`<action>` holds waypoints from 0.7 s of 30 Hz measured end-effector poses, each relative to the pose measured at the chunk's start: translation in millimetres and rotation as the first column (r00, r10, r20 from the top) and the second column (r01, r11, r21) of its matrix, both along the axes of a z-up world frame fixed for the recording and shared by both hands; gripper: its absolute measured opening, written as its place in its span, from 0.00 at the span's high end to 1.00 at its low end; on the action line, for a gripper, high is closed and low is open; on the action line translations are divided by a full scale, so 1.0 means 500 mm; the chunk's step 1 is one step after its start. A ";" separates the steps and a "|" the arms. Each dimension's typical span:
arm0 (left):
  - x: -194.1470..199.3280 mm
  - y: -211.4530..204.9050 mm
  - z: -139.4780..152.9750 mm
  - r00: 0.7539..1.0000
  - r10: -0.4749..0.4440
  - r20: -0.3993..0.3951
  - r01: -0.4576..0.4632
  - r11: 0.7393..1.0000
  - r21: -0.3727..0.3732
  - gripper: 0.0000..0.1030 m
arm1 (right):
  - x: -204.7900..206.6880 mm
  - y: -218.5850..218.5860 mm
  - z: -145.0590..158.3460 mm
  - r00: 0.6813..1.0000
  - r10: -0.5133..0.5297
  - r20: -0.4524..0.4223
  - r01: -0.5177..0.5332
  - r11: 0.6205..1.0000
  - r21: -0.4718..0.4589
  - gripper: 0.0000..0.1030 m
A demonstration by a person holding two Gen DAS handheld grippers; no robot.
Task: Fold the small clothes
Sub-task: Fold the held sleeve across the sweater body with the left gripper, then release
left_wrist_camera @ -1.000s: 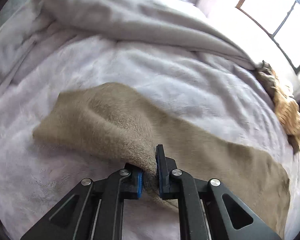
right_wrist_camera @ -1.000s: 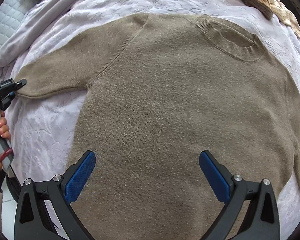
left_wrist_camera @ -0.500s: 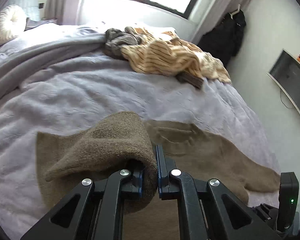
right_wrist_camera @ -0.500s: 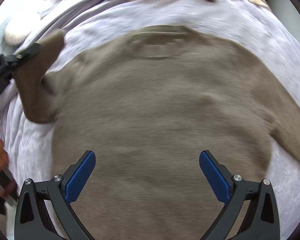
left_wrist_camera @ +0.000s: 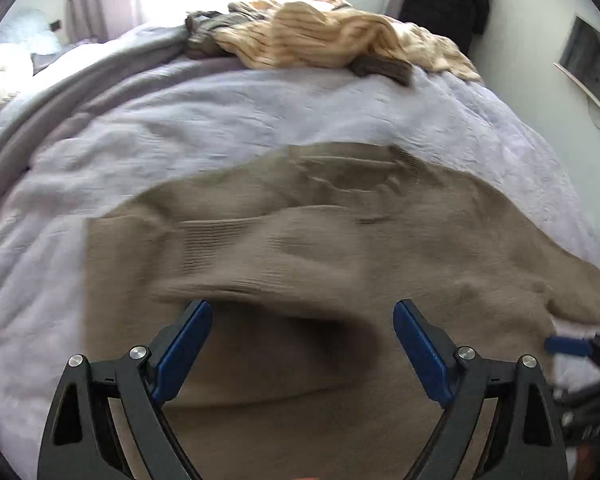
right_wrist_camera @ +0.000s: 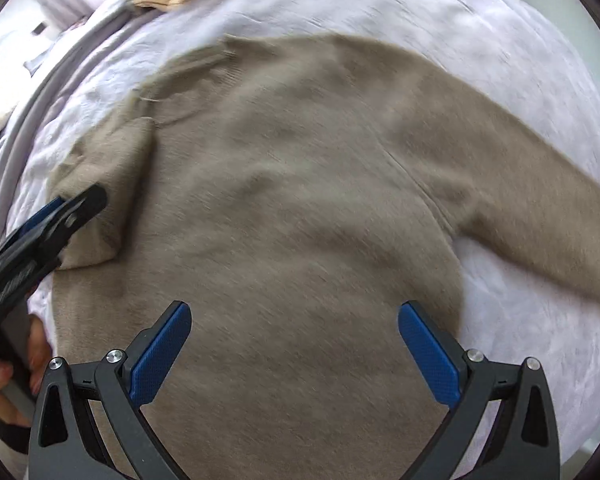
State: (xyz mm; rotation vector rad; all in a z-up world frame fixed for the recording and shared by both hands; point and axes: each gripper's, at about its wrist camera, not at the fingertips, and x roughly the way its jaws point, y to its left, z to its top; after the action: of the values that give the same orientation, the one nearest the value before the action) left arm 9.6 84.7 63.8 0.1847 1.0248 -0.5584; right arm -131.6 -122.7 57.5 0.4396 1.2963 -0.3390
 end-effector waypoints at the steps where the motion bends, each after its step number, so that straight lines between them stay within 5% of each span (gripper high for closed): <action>1: 0.002 0.029 0.004 1.000 0.025 0.014 -0.026 0.999 0.023 0.10 | 0.021 0.014 0.004 0.999 0.044 0.021 -0.043 0.999 -0.021 0.00; 6: 0.020 0.168 -0.014 0.984 0.176 0.038 -0.180 0.974 0.137 0.10 | 0.156 0.151 0.024 0.940 0.335 0.070 -0.318 0.931 -0.178 0.00; 9: 0.035 0.210 -0.061 0.972 0.235 0.006 -0.230 0.947 0.222 0.10 | 0.222 0.248 -0.010 0.871 0.490 -0.021 -0.463 0.807 -0.366 0.04; 10: 0.040 0.214 -0.073 0.969 0.247 0.000 -0.241 0.943 0.228 0.10 | 0.248 0.278 -0.030 0.850 0.521 -0.071 -0.493 0.743 -0.452 0.16; 12: 0.046 0.214 -0.094 0.967 0.257 0.004 -0.250 0.939 0.234 0.10 | 0.271 0.281 -0.050 0.841 0.529 -0.116 -0.510 0.702 -0.496 0.79; 13: 0.049 0.210 -0.104 0.967 0.254 0.012 -0.250 0.938 0.242 0.10 | 0.277 0.267 -0.049 0.849 0.520 -0.096 -0.501 0.732 -0.461 0.91; 17: 0.049 0.205 -0.117 0.969 0.245 0.017 -0.242 0.941 0.235 0.10 | 0.255 0.124 -0.001 0.950 0.277 0.146 -0.243 0.946 -0.217 0.91; 19: 0.051 0.202 -0.118 0.972 0.233 0.015 -0.229 0.943 0.243 0.10 | 0.221 0.050 -0.003 0.965 0.139 0.224 -0.123 0.989 -0.081 0.91; 21: 0.050 0.202 -0.115 0.977 0.215 -0.001 -0.208 0.946 0.249 0.10 | 0.190 -0.017 -0.032 0.972 -0.013 0.234 0.005 0.999 0.035 0.81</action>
State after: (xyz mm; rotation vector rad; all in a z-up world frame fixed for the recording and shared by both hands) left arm 34.8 185.7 6.2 0.2840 1.1250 -0.2368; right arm -36.8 -131.3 41.5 0.4990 1.0713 -0.2645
